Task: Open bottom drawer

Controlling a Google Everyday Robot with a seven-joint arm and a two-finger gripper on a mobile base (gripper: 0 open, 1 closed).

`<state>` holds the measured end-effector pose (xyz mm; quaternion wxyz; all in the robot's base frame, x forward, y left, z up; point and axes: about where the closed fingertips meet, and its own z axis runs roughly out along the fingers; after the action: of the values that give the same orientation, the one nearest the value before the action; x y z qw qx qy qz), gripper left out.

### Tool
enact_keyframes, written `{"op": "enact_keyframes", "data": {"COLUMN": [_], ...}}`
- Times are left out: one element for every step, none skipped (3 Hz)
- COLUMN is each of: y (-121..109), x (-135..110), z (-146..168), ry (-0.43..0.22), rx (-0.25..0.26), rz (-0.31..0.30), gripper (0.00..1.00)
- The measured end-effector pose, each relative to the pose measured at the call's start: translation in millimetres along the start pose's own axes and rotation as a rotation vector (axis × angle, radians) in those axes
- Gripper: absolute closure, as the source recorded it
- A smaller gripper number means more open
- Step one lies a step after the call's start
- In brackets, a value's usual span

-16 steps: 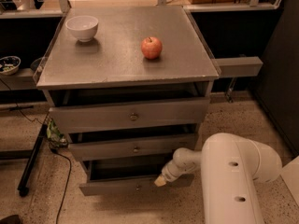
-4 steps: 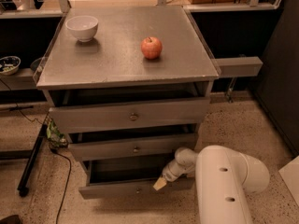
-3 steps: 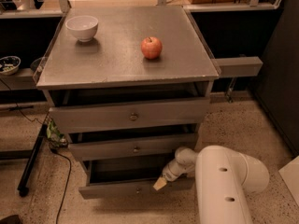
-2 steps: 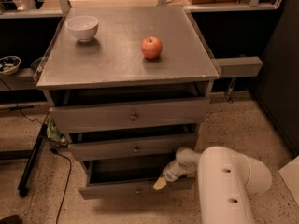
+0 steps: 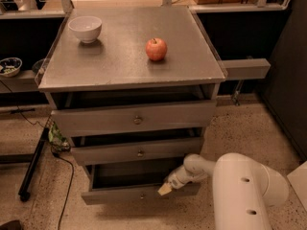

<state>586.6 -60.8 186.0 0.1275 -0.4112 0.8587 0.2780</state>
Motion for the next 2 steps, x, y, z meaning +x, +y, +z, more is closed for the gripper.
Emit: {"op": "enact_keyframes", "data": {"y": [2.1, 3.9], "x": [3.0, 2.5], "z": [-1.1, -1.7], "ry": [-0.006, -0.011], "rx": [-0.005, -0.01], "rz": [0.003, 0.005], "gripper": [1.0, 1.0]}}
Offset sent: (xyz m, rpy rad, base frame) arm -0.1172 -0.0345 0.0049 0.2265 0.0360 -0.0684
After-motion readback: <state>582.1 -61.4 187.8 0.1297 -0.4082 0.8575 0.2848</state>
